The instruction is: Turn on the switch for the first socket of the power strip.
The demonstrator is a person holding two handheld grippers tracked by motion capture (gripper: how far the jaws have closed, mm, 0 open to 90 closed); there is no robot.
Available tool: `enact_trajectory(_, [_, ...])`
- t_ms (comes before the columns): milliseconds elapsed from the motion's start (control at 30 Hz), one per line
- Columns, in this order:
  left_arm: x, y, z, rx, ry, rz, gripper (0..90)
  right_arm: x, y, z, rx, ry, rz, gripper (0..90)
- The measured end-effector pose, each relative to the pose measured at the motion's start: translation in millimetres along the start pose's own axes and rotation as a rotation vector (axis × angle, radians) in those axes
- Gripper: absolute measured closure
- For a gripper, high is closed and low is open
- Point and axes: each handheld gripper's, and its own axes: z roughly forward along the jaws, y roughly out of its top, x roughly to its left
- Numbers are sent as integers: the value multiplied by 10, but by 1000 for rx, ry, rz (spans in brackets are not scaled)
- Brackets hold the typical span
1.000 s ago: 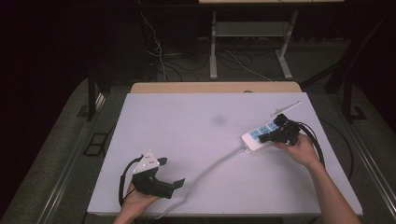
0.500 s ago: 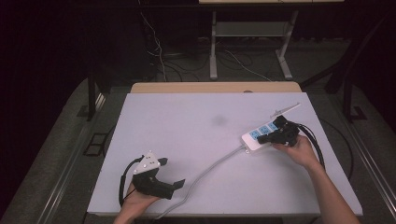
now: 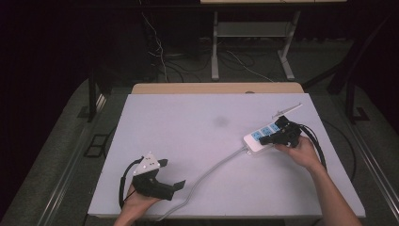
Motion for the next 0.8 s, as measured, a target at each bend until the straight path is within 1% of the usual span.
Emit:
enact_trajectory(33, [1, -1, 2, 0, 0, -2, 0, 7, 10, -7, 14, -1, 8, 900])
enact_trajectory(100, [6, -2, 4, 0, -1, -4, 0, 12, 15, -20, 9, 1, 9, 900])
enact_trajectory(133, [9, -2, 6, 1, -1, -4, 0, 20, 24, -50, 21, -27, 2, 900])
enact_trajectory(233, [17, -2, 14, 4, -3, -6, 0, -14, 22, -154, -39, -9, 22, 900])
enact_trajectory(400, [25, -2, 15, 5, -1, -4, 0, -38, 14, -269, -73, -6, 38, 900])
enact_trajectory(533, [15, -2, 2, -2, 1, -6, 0, -25, -10, -294, -63, -16, 41, 900])
enact_trajectory(667, [15, -3, -15, -5, 2, -8, 0, 35, -15, -333, -55, -37, 35, 900])
enact_trajectory(800, [11, -1, -23, -6, 5, -6, 0, 101, -29, -389, -68, -49, 33, 900])
